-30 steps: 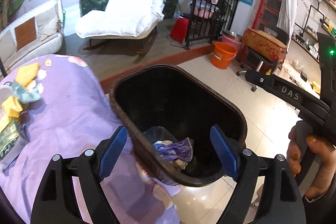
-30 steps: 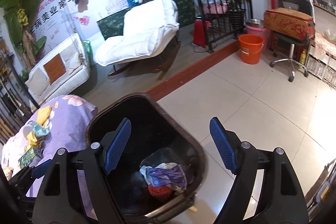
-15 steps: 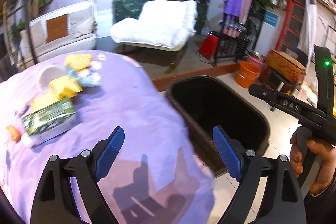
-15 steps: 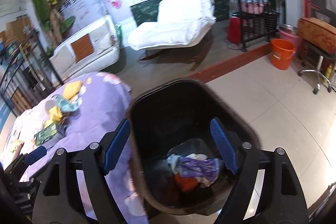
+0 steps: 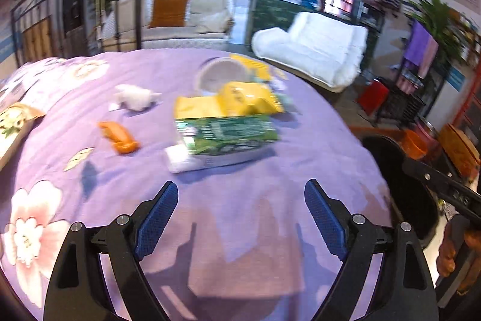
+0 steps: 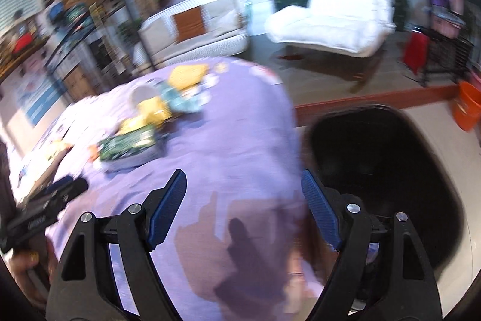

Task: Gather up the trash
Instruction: 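Move both tools back over the bed toward the remaining trash, then grasp the orange peel with the left tool while the right tool grasps the green carton, then carry the orange peel and green carton over the black bin with both tools, then open the right tool to drop the carton while the left tool drops the peel into the bin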

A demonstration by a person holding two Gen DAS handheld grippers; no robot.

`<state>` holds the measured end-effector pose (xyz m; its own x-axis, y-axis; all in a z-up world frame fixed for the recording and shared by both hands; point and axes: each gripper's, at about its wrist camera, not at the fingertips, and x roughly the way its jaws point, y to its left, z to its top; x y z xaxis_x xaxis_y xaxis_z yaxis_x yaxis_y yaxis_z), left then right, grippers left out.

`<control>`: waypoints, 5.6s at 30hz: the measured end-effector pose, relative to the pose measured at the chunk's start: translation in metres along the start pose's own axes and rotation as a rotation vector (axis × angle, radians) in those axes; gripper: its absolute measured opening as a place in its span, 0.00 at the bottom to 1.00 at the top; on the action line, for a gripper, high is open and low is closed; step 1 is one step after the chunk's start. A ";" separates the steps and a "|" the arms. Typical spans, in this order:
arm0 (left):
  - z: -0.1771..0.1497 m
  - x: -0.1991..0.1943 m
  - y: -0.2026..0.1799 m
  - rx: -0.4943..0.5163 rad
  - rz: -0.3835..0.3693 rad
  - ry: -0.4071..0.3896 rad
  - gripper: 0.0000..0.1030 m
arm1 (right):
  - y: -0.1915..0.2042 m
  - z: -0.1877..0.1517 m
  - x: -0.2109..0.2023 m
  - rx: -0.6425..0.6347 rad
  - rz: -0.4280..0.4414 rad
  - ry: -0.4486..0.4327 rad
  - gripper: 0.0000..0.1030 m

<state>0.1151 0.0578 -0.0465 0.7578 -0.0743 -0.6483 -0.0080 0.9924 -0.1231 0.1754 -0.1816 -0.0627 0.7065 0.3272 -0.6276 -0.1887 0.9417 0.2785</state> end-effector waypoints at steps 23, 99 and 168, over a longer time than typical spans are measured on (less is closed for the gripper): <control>0.050 0.084 0.143 -0.265 0.123 0.200 0.69 | 0.147 0.024 0.080 -0.605 0.319 0.162 0.76; -0.002 -0.006 -0.064 0.028 -0.262 0.047 0.20 | -0.023 0.011 -0.048 -0.168 0.087 -0.101 0.49; -0.035 0.063 -0.297 0.478 -0.580 0.283 0.66 | -0.206 -0.022 -0.092 0.314 -0.519 -0.101 0.73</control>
<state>0.1427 -0.2449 -0.0770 0.3612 -0.5494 -0.7535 0.6651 0.7181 -0.2048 0.1343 -0.4037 -0.0788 0.7165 -0.1919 -0.6707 0.3964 0.9031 0.1651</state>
